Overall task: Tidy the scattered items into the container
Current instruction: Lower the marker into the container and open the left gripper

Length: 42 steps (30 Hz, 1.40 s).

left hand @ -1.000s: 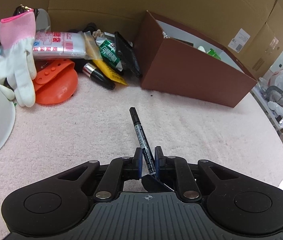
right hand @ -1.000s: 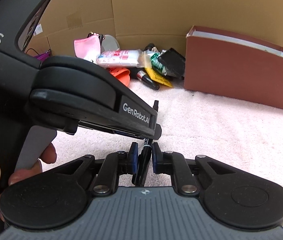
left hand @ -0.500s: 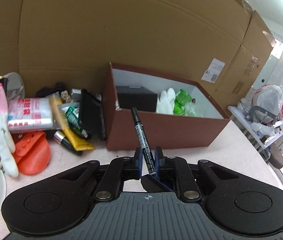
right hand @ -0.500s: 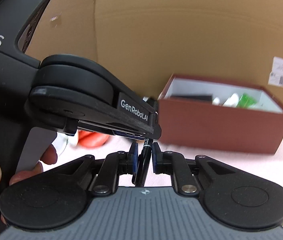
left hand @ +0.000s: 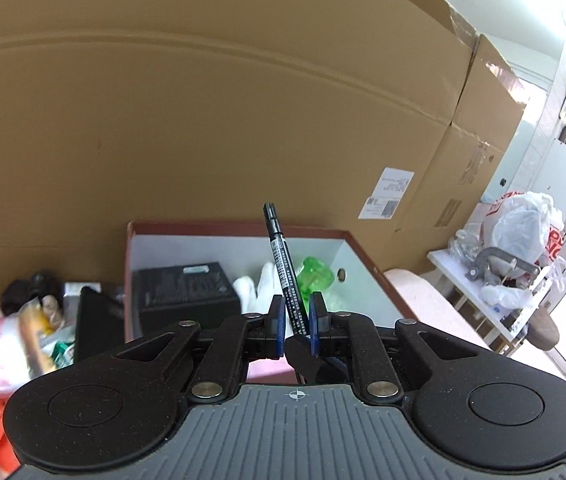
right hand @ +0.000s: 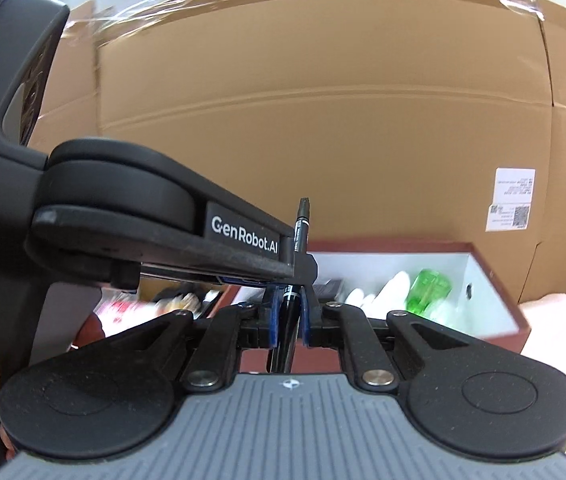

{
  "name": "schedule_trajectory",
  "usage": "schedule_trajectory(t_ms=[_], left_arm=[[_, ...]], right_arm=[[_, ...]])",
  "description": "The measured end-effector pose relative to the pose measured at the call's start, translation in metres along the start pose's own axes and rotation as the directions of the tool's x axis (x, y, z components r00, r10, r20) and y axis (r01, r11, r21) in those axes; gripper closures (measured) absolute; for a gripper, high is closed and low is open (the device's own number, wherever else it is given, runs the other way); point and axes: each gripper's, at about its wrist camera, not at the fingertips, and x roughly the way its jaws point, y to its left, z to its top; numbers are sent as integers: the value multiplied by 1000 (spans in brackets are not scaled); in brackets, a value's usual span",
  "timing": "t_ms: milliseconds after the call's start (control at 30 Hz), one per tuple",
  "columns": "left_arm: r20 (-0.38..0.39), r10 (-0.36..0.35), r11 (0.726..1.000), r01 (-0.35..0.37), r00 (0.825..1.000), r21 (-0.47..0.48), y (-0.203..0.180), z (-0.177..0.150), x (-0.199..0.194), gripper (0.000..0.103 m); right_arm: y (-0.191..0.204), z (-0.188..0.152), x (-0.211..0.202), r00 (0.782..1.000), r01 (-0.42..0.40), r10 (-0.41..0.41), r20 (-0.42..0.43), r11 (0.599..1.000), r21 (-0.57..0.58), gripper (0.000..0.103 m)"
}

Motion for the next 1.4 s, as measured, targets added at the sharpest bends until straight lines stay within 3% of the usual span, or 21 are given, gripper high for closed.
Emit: schedule_trajectory(t_ms=[367, 833, 867, 933, 967, 1000, 1033, 1100, 1200, 1333, 1400], left_arm=[[-33, -20, 999, 21, 999, 26, -14, 27, 68, 96], [-144, -8, 1000, 9, 990, 6, 1, 13, 142, 93], [-146, -10, 1000, 11, 989, 9, 2, 12, 143, 76], [-130, 6, 1000, -2, 991, 27, 2, 9, 141, 51], [-113, 20, 999, -15, 993, 39, 2, 7, 138, 24], [-80, 34, 999, -30, 996, 45, 2, 5, 132, 3], [-35, 52, 998, -50, 998, 47, 2, 3, 125, 0], [40, 81, 995, -84, 996, 61, 0, 0, 111, 0], [51, 83, 991, -87, 995, 97, -1, -3, 95, 0], [95, 142, 983, -152, 985, 105, 1, -17, 74, 0], [113, 176, 976, -188, 978, 113, 0, -24, 65, 0]], right_arm=[[-53, 9, 56, 999, 40, -40, -7, 999, 10, 90], [-95, -13, 103, 993, 33, -25, -113, 997, 67, 90], [-96, -15, 106, 993, 30, -21, -118, 997, 73, 90], [-98, -17, 108, 993, 39, -29, -118, 996, 79, 87], [-99, -18, 109, 992, 46, -38, -117, 996, 75, 69], [-100, -19, 108, 993, 60, -51, -109, 996, 74, 55], [-101, -20, 106, 993, 75, -69, -92, 995, 72, 32], [-101, -21, 100, 993, 101, -97, -64, 994, 53, 30], [-101, -22, 91, 994, 104, -102, -47, 994, 39, 29], [-100, -26, 73, 993, 116, -116, -17, 993, 36, 12], [-100, -28, 67, 993, 120, -120, 3, 992, 36, 8]])
